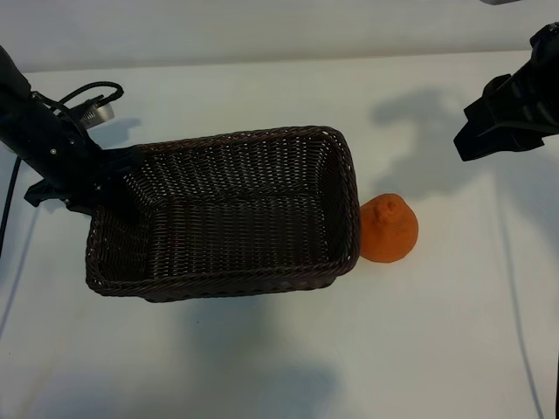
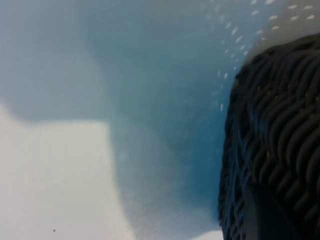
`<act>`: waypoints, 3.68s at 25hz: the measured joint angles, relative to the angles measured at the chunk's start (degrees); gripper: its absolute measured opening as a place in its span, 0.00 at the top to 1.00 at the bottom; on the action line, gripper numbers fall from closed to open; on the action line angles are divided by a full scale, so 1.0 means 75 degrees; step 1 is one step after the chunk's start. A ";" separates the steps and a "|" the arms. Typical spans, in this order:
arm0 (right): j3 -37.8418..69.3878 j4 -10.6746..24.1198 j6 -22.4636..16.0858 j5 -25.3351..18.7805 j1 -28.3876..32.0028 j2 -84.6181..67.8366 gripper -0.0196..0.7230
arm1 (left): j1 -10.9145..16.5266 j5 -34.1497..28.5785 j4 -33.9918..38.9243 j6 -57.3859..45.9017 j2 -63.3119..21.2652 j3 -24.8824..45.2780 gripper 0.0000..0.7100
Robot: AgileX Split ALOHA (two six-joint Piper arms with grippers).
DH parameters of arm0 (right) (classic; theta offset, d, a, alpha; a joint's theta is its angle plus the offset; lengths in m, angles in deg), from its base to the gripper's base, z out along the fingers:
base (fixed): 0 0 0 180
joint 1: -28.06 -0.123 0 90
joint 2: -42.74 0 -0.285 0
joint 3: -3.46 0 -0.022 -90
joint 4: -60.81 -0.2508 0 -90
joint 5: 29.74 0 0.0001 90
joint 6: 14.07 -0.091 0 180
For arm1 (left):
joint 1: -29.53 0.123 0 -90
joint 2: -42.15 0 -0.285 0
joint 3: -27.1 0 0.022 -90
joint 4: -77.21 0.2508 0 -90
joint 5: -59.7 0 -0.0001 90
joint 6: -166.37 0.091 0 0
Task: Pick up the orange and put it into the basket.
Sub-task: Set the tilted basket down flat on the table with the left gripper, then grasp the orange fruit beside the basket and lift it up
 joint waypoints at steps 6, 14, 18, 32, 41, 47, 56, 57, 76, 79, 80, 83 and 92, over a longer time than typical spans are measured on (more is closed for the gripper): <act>0.0000 0.0000 0.0000 0.0000 0.0000 0.0000 0.39 | -0.0002 -0.0038 0.0142 -0.0229 0.0000 -0.0013 0.78; 0.0000 0.0000 0.0000 0.0000 0.0000 0.0000 0.39 | -0.0002 -0.0046 0.0152 -0.0229 0.0000 -0.0022 0.78; 0.0000 0.0000 0.0000 0.0000 0.0000 0.0000 0.39 | -0.0002 -0.0046 0.0152 -0.0213 0.0000 -0.0022 0.78; 0.0000 0.0000 0.0000 0.0000 0.0000 0.0000 0.39 | -0.0002 -0.0052 0.0161 -0.0205 0.0000 -0.0022 0.76; 0.0000 0.0000 0.0000 0.0000 0.0000 0.0000 0.39 | -0.0002 0.0213 0.0395 -0.0241 0.0014 -0.0022 0.27; 0.0000 0.0000 0.0000 0.0000 0.0000 0.0000 0.39 | -0.0002 0.0403 0.0702 -0.0550 0.0014 -0.0022 0.19; 0.0000 0.0000 0.0000 0.0000 0.0000 0.0000 0.39 | -0.0002 0.0661 0.0811 -0.0810 0.0014 -0.0022 0.19; 0.0000 0.0000 0.0000 0.0000 0.0000 0.0000 0.39 | -0.0002 0.0668 0.0809 -0.0810 0.0014 -0.0022 0.19; 0.0000 0.0000 0.0000 0.0000 0.0000 0.0000 0.39 | -0.0002 -0.0807 0.0870 -0.1012 -0.0169 -0.1167 0.18; 0.0000 0.0000 0.0000 0.0000 0.0000 0.0000 0.39 | -0.0002 -0.0912 0.0879 -0.1045 -0.0169 -0.1380 0.18; 0.0000 0.0000 0.0000 0.0000 0.0000 0.0000 0.39 | -0.0002 -0.0912 0.0879 -0.1078 -0.0178 -0.1429 0.18; 0.0000 0.0000 0.0000 0.0000 0.0000 0.0000 0.39 | -0.0002 -0.0912 0.0942 -0.1118 -0.0311 -0.1468 0.18; 0.0000 0.0000 0.0000 0.0000 0.0000 0.0000 0.39 | -0.0002 -0.1006 0.0956 -0.1153 -0.1267 -0.1468 0.18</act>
